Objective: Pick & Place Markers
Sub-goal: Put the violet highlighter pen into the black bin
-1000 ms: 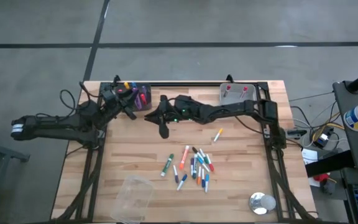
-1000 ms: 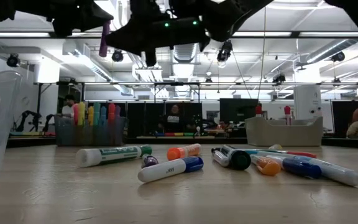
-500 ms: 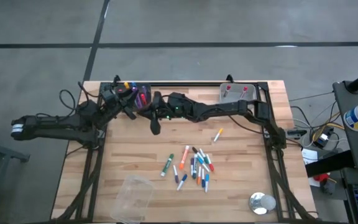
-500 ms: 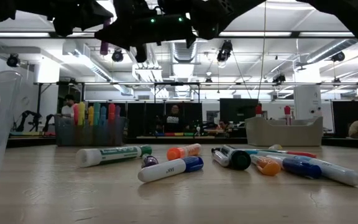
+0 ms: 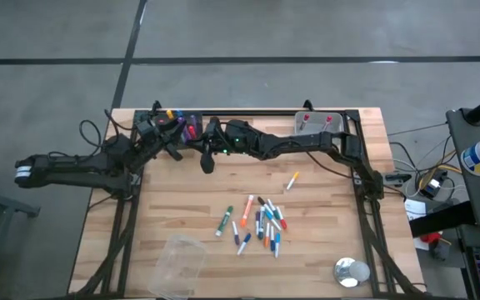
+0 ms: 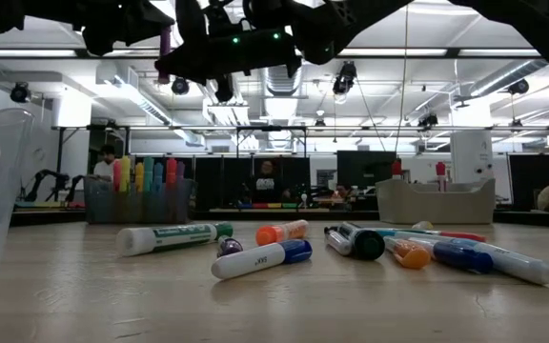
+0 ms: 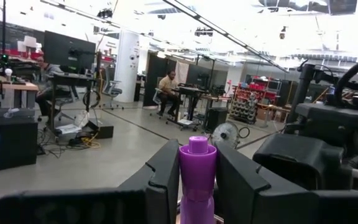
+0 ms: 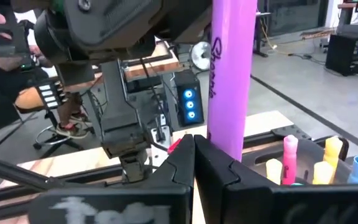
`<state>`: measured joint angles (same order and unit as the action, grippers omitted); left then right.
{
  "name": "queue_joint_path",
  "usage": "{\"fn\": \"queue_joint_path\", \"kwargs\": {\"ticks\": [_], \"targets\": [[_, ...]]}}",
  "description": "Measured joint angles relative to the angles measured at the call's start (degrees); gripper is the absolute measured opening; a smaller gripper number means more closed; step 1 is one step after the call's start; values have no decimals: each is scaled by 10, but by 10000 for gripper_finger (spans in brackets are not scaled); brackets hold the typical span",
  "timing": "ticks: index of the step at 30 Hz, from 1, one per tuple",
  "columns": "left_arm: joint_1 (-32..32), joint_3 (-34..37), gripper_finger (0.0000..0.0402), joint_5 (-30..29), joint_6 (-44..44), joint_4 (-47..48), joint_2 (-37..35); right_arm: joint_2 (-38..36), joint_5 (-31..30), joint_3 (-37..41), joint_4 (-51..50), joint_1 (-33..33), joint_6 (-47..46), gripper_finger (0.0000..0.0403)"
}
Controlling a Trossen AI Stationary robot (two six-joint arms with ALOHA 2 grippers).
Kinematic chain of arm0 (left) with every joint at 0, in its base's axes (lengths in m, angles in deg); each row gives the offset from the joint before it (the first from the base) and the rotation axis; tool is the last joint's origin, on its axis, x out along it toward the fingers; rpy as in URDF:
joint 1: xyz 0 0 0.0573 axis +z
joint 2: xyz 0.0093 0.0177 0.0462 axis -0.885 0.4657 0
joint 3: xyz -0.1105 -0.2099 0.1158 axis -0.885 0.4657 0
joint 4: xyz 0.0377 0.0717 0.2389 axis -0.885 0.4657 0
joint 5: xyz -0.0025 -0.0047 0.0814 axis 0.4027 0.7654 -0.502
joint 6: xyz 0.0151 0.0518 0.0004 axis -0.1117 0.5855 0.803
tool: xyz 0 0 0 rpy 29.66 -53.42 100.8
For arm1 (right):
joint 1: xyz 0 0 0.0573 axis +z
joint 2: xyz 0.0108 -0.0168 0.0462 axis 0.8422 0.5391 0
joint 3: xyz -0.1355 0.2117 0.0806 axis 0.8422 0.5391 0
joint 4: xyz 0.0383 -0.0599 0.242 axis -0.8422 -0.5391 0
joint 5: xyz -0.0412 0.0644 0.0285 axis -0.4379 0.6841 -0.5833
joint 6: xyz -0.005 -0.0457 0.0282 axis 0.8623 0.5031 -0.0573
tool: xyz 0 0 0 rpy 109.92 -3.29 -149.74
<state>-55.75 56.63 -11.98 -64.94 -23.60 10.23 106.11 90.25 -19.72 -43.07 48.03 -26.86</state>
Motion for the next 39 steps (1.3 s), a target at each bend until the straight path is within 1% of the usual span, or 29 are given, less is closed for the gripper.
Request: {"fn": "queue_joint_path", "kwargs": {"ticks": [8, 11, 15, 19, 28, 32, 37, 39], "targets": [[0, 0, 89, 8, -3, 0, 0, 0, -1, 0, -2, -3, 0, 8], [0, 0, 89, 9, -3, 0, 0, 0, -13, 0, -3, -4, 1, 8], [0, 0, 89, 9, -3, 1, 0, 0, -15, 0, -8, -6, 2, 8], [0, 0, 89, 9, -3, 3, 0, 0, -34, 0, -15, -6, 4, 8], [0, 0, 89, 11, -3, 9, 0, 0, -43, 1, -15, -6, 9, 8], [0, 0, 89, 11, -4, 11, 0, 0, -26, 1, -15, -7, 7, 8], [0, 0, 89, 11, -1, 11, 0, 0, -23, 1, -15, 0, 15, 8], [0, 0, 89, 10, 5, 11, 0, 0, -10, 1, -14, 3, 23, 8]]}}
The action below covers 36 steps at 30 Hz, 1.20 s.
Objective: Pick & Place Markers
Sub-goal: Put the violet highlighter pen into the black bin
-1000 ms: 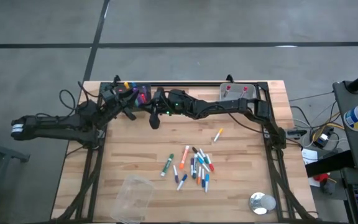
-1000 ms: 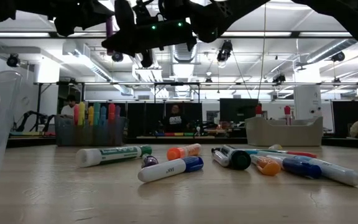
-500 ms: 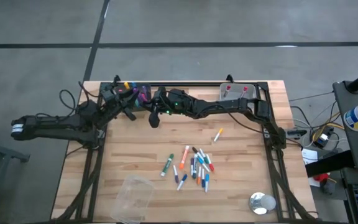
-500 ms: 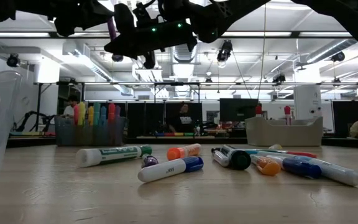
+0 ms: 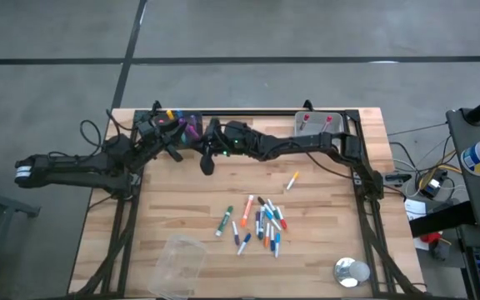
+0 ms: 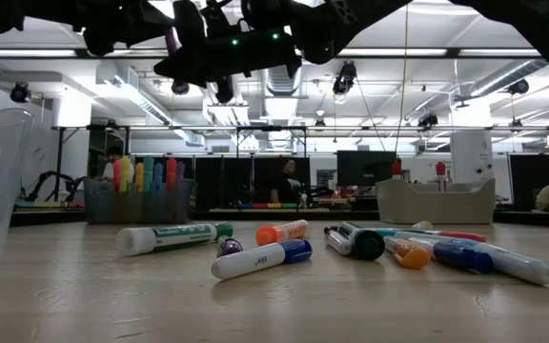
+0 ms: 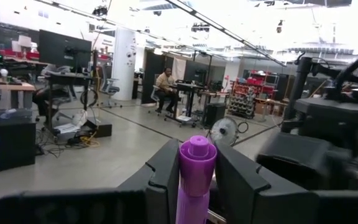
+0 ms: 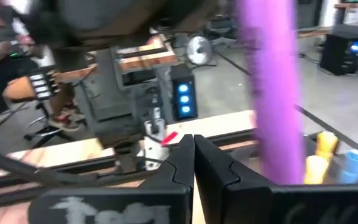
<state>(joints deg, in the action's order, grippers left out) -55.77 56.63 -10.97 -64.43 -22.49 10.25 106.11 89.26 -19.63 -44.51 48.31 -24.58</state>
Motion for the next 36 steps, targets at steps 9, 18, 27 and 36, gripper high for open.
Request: {"fn": "queue_joint_path", "kwargs": {"ticks": [9, 18, 27, 36], "targets": [[0, 0, 89, -41, 22, 9, -10, -7, 18, 0, -25, 22, 32, 8], [0, 0, 85, -108, 36, 49, -17, -49, 27, 12, -77, 40, 69, 8], [0, 0, 73, -174, 59, 88, -31, -120, 29, 80, -83, 47, 86, 8], [0, 0, 72, -206, 3, 158, -50, -225, -1, 198, -59, 47, 93, 8]]}}
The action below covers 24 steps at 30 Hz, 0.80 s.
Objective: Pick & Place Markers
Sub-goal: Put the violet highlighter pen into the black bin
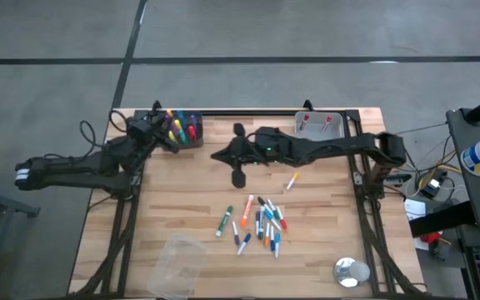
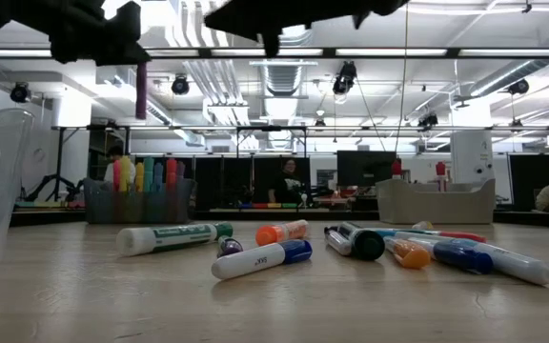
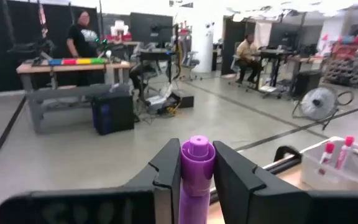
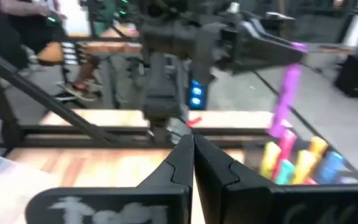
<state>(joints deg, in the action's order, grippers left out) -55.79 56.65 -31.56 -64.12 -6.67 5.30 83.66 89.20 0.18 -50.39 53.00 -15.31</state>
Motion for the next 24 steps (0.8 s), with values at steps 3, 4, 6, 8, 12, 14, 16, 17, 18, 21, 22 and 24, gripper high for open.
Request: {"fn": "queue_joint_path", "kwargs": {"ticks": [3, 4, 6, 8, 12, 14, 16, 17, 18, 21, 22, 24], "targets": [[0, 0, 72, -17, -25, 37, -12, -32, -32, 41, 0, 0, 6, 8], [0, 0, 72, -22, -28, 47, -16, -44, -35, 54, 0, 0, 6, 8], [0, 0, 72, -26, -40, 61, -27, -66, -40, 76, 0, -1, 6, 8], [0, 0, 72, -26, -52, 82, -37, -88, -50, 97, 1, 0, 6, 8], [0, 0, 72, -49, -104, 143, -62, -120, -63, 133, 1, 0, 2, 8], [0, 0, 72, -55, -129, 169, -75, -131, -65, 148, 7, 0, 1, 8], [0, 0, 72, -55, -143, 191, -85, -140, -65, 162, 13, 0, -2, 8], [0, 0, 73, -55, -149, 200, -89, -142, -65, 166, 17, 0, -3, 8], [0, 0, 73, -57, -155, 206, -92, -143, -65, 169, 20, 0, -4, 8], [0, -1, 74, -62, -166, 222, -99, -143, -65, 179, 23, 0, -6, 8], [1, -1, 74, -63, -166, 230, -99, -143, -65, 181, 27, 0, -9, 8], [0, 0, 75, -63, -170, 258, -98, -144, -65, 185, 33, 0, -15, 8]]}}
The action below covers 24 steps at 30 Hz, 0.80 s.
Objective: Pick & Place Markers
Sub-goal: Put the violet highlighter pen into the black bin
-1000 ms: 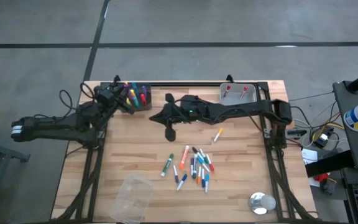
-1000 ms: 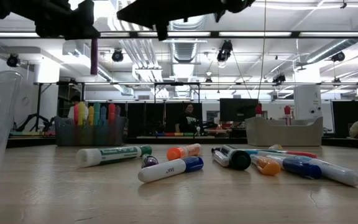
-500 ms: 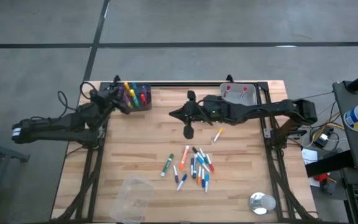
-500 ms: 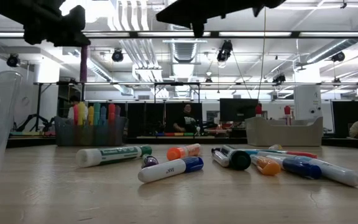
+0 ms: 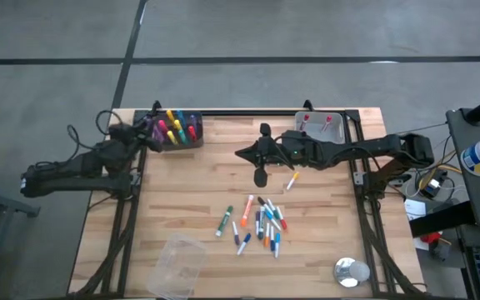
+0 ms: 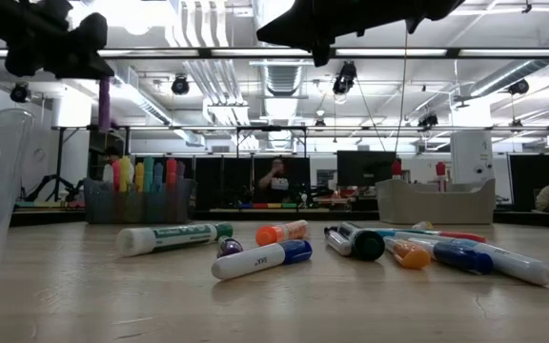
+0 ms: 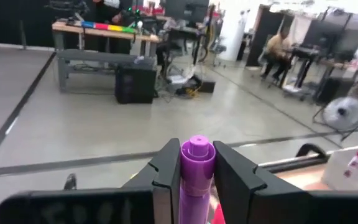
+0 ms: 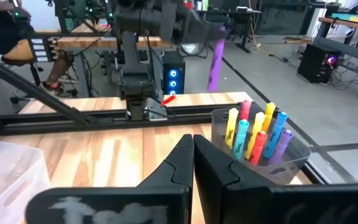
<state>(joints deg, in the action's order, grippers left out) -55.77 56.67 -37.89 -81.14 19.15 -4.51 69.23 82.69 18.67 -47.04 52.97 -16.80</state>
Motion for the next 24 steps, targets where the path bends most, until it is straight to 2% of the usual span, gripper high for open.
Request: {"fn": "queue_joint_path", "kwargs": {"ticks": [8, 19, 24], "targets": [[0, 0, 76, -19, -50, 55, 0, 0, -4, 2, 1, 0, 0, 8], [0, 42, 76, -47, -92, 61, 0, 0, -4, 2, 1, 0, 1, 8], [0, 68, 76, -93, -80, 51, 0, 0, -4, 2, 1, 0, 2, 8]]}}
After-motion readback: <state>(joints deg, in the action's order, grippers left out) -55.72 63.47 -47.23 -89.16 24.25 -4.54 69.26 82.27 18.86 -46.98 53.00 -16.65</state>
